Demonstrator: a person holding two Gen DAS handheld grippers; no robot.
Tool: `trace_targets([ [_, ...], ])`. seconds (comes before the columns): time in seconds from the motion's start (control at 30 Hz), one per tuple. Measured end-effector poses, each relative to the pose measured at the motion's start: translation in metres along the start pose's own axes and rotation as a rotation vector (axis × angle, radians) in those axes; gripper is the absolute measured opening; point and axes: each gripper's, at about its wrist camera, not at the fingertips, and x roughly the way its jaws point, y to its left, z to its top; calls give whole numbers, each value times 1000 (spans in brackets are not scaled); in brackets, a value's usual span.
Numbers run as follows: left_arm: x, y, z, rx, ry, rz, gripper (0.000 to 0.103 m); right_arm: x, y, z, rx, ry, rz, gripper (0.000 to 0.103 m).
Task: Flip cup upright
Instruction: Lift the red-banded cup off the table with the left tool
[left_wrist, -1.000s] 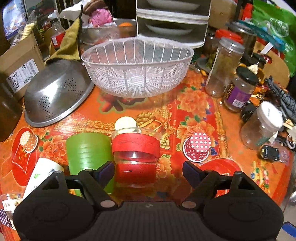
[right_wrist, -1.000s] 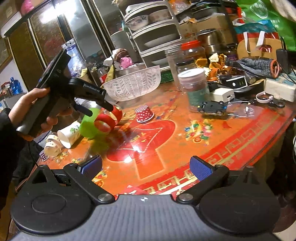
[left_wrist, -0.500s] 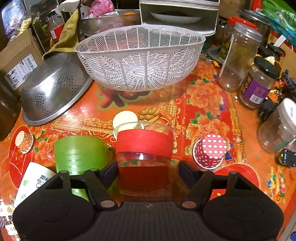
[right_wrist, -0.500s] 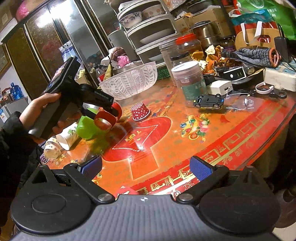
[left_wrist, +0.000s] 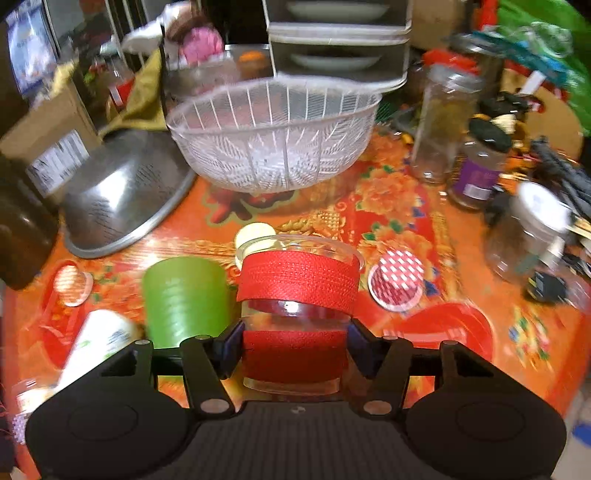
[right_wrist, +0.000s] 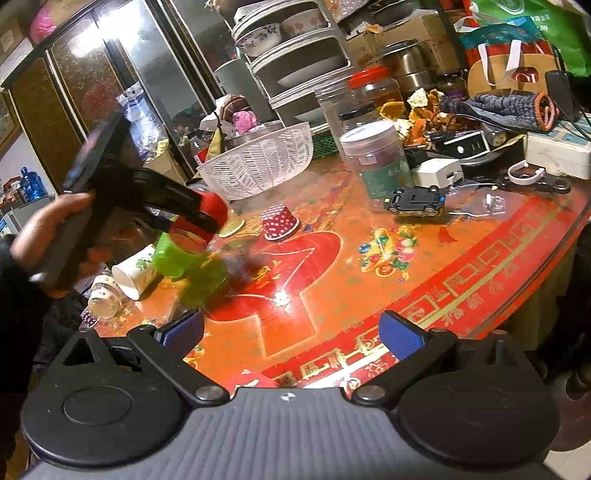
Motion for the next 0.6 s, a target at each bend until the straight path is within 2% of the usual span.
trace_targets([
  [0.17,-80,17,-36,9,-66,16,62,3,17,-1,-21,9,40,102],
  [0.4,-179,52,-89,-5,-173,135,62,5,51,-12,-71,31,93,102],
  [0.6,-226,67,-125,-29,-193,160,62,-2,81,-18,-108,31,127,102],
])
